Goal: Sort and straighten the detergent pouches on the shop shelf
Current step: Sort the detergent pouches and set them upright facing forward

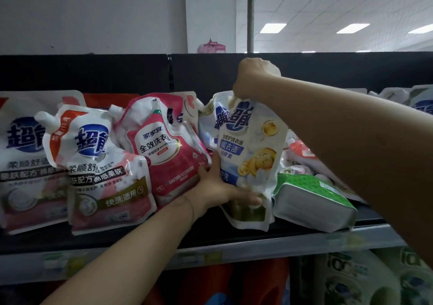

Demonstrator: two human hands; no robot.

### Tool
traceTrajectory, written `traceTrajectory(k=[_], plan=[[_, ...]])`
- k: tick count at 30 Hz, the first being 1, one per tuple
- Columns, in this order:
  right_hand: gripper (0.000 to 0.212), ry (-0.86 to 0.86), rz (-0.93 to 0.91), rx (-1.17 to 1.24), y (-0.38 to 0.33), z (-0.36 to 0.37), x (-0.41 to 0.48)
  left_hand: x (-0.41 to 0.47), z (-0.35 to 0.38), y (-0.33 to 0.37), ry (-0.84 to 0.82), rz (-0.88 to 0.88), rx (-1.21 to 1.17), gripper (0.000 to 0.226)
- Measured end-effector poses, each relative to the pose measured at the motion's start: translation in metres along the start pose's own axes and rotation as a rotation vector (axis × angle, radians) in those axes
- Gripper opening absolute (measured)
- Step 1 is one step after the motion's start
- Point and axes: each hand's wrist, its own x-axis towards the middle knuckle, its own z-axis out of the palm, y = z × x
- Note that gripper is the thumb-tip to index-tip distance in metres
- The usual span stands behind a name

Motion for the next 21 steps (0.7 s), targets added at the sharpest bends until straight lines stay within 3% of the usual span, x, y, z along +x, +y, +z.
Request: traceTrajectory(k=[3, 7, 10, 12, 13, 16, 17, 19, 21], plan=[[0.006, 0.016, -0.023, -0.072, -0.001, 0.003, -0.002, 0.010, -0.003, -0.005, -0.048, 0.081, -0.114, 0.129], [0.015, 0.036, -0.127, -0.232, -0.014, 0.004, -0.006, 0.006, -0.010, -0.002, -0.017, 0.213, -0.005, 0.100], [0.035, 0.076, -0.252, -0.395, -0.032, 0.006, -0.013, -0.003, -0.023, 0.002, -0.028, 0.262, 0.185, 0.106], [0.024, 0.054, -0.335, -0.390, -0.045, 0.011, -0.020, -0.013, -0.038, 0.002, 0.038, 0.260, 0.448, 0.109], [0.012, -0.001, -0.369, -0.327, -0.052, 0.016, -0.025, -0.018, -0.047, 0.001, 0.097, 0.242, 0.586, 0.112], [0.016, -0.260, -0.388, -0.151, -0.074, 0.036, -0.035, -0.031, -0.065, -0.011, 0.396, 0.250, 0.977, 0.117], [0.029, -0.329, -0.410, -0.120, -0.082, 0.043, -0.038, -0.031, -0.069, -0.016, 0.539, 0.248, 1.095, 0.119], [0.050, -0.427, -0.433, -0.125, -0.095, 0.052, -0.044, -0.029, -0.075, -0.022, 0.696, 0.156, 1.149, 0.125], [0.052, -0.488, -0.488, -0.196, -0.103, 0.060, -0.048, -0.023, -0.077, -0.027, 0.639, -0.004, 1.119, 0.132]])
